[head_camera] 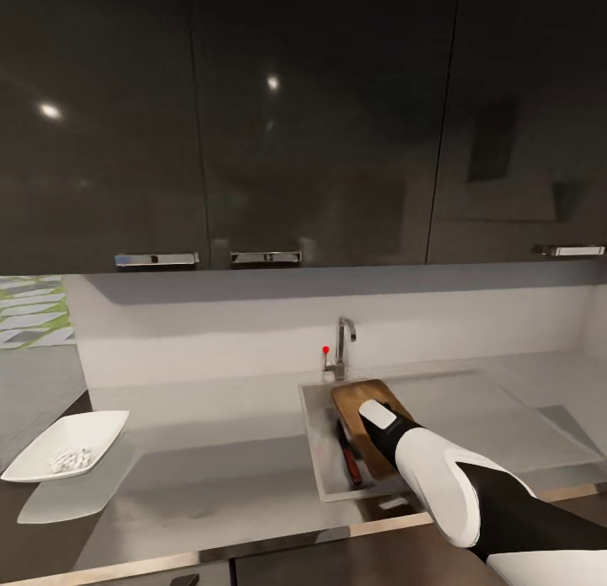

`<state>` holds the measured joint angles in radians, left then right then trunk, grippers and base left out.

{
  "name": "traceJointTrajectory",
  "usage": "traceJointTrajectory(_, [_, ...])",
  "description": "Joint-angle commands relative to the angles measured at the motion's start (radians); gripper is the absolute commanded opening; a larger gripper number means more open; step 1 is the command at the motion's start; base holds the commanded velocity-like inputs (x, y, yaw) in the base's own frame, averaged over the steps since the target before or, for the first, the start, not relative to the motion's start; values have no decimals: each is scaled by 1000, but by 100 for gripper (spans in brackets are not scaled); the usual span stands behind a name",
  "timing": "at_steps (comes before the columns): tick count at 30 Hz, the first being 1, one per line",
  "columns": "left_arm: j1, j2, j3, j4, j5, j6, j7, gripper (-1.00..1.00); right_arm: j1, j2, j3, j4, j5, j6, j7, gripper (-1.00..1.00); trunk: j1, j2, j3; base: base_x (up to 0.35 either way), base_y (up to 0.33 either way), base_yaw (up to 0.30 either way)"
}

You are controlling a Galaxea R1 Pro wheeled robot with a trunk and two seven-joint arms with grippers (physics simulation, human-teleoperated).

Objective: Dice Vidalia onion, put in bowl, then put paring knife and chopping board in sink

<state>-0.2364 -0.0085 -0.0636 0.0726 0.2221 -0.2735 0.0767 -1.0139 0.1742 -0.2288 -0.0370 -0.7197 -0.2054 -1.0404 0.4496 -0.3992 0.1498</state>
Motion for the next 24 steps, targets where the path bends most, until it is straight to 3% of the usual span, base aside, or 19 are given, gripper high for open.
traceJointTrajectory(1, [-1, -1, -7, 4, 13, -7, 2, 100, 0, 0, -6, -3, 2, -17, -14, -100, 0, -1, 0, 0, 0, 0])
traceJointTrajectory(8, [-1, -1, -7, 4, 53, -7, 2, 100, 0, 0, -7, -7, 1, -53, -60, -100, 0, -1, 0, 3, 0, 0])
traceJointTrajectory(19, [-1, 1, -7, 6, 57, -6, 2, 100, 0, 0, -6, -7, 1, -71, -63, -100, 0, -1, 0, 182, 122, 0])
traceJointTrajectory(24, [-1, 14, -7, 6, 57, -6, 2, 100, 0, 0, -6, -7, 2, -71, -63, -100, 0, -1, -1, 127, 123, 0])
